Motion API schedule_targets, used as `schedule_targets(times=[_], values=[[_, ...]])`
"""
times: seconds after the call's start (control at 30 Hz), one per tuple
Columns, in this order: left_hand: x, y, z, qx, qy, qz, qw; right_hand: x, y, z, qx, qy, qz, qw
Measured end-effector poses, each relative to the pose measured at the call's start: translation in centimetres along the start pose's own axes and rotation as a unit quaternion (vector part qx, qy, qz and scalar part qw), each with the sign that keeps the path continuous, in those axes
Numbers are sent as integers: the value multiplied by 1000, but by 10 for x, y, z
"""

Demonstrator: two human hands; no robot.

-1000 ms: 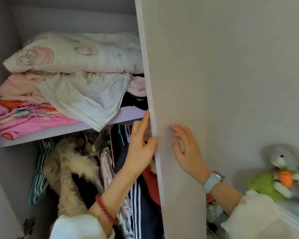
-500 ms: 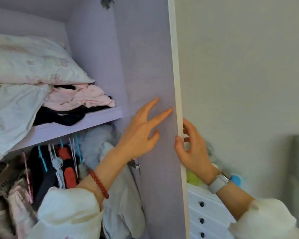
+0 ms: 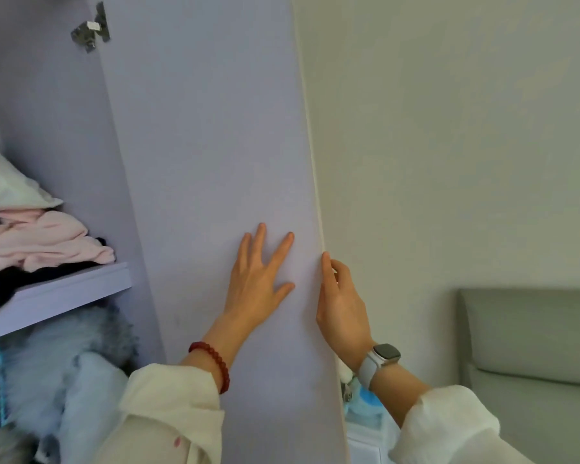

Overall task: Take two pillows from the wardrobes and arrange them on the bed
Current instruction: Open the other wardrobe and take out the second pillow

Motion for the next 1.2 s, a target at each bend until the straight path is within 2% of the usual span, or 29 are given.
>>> schedule_targets(times=[0.07, 0.13, 0.23, 0.33, 0.4, 0.5, 0.6, 0.8, 0.93, 1.07, 1.13, 1.2], values=[[-2, 0, 5, 1, -5, 4, 1000, -2, -2, 6, 8, 11, -15, 1000], [-2, 7, 11, 13, -21, -2, 1000, -4, -6, 17, -39, 26, -46, 998], [3, 34, 30, 12, -38, -37, 999, -15, -11, 39, -44, 57, -139, 988], [13, 74, 61, -14, -4, -83, 996, -30, -14, 70, -58, 83, -189, 977], [23, 107, 86, -50, 23, -104, 993, -38, -19, 100, -85, 144, -210, 963], [41, 164, 124, -125, 61, -113, 984, -53, -30, 160, -147, 224, -187, 945], [60, 229, 164, -213, 110, -117, 964, -73, -50, 222, -206, 239, -142, 938], [102, 358, 244, -380, 195, -130, 895, -119, -81, 358, -278, 289, -90, 912], [118, 431, 295, -458, 275, -107, 839, -150, -100, 446, -287, 339, -92, 891], [129, 486, 351, -521, 302, -57, 796, -185, -127, 537, -297, 369, -60, 879], [128, 504, 378, -551, 321, -15, 770, -204, -143, 577, -282, 379, -11, 881], [126, 515, 403, -572, 332, -5, 750, -220, -160, 610, -261, 383, 46, 885]])
Point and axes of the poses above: each hand's wrist, its own x-axis away from the middle knuckle, its own y-axis out of the back of the hand, z = x × y, the point moved 2 cm from there along -x, towards the middle knuckle, and after that the axes turned 4 degrees about x, right-handed, at the moved point
